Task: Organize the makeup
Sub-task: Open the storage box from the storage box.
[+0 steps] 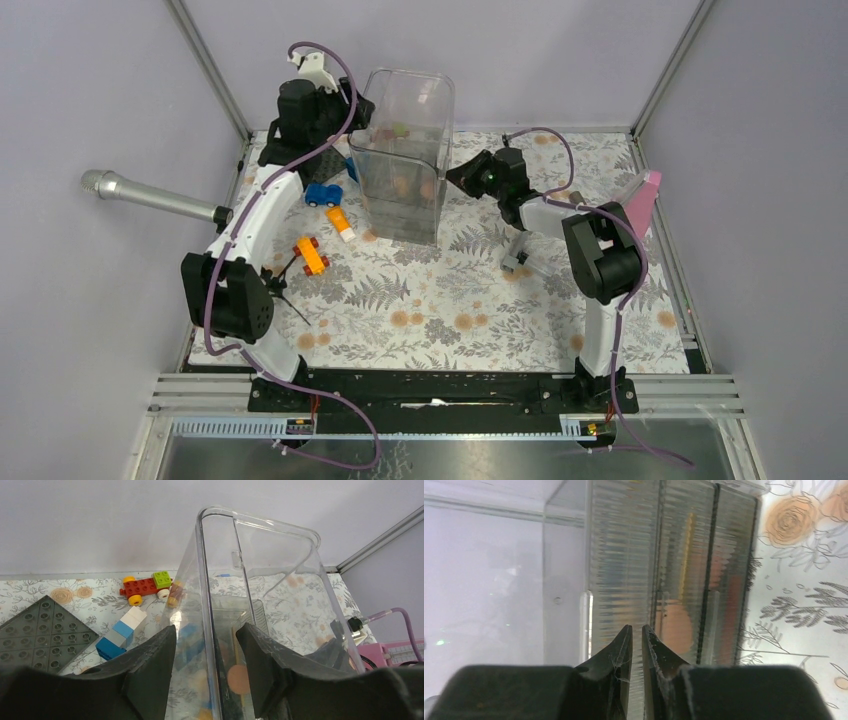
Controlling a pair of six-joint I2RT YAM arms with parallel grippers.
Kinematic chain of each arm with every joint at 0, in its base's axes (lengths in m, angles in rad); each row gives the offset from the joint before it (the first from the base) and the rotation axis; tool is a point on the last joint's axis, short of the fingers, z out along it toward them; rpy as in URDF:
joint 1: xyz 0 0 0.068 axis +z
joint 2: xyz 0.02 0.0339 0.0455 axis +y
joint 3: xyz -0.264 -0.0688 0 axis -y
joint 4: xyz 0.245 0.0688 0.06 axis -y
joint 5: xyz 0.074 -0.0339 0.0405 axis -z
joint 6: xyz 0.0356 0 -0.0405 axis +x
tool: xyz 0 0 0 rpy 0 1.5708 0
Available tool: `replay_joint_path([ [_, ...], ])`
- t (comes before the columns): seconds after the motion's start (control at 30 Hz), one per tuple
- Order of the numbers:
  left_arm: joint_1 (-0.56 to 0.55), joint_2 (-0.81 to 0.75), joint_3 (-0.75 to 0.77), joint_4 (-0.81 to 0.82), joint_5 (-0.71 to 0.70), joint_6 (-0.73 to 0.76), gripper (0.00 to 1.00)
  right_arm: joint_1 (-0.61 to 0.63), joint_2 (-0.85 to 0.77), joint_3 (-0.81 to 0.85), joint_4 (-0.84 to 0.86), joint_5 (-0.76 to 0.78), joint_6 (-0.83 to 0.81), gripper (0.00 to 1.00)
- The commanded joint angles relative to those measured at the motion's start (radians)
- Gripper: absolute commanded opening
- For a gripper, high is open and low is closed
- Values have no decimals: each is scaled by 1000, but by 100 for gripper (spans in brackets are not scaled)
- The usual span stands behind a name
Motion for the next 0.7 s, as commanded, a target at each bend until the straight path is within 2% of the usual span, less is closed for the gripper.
replay_joint_path([
  [0.0, 2, -8, -44, -97, 56, -5, 56, 4, 15, 31, 194, -87, 68, 20],
  [0.23, 3, -8, -45, -98, 55, -4, 56, -1, 24, 11, 346, -147, 134, 20],
  [0.67, 4, -5, -41, -105, 55, 1, 55, -2, -35, -2, 390, -153, 158, 20],
])
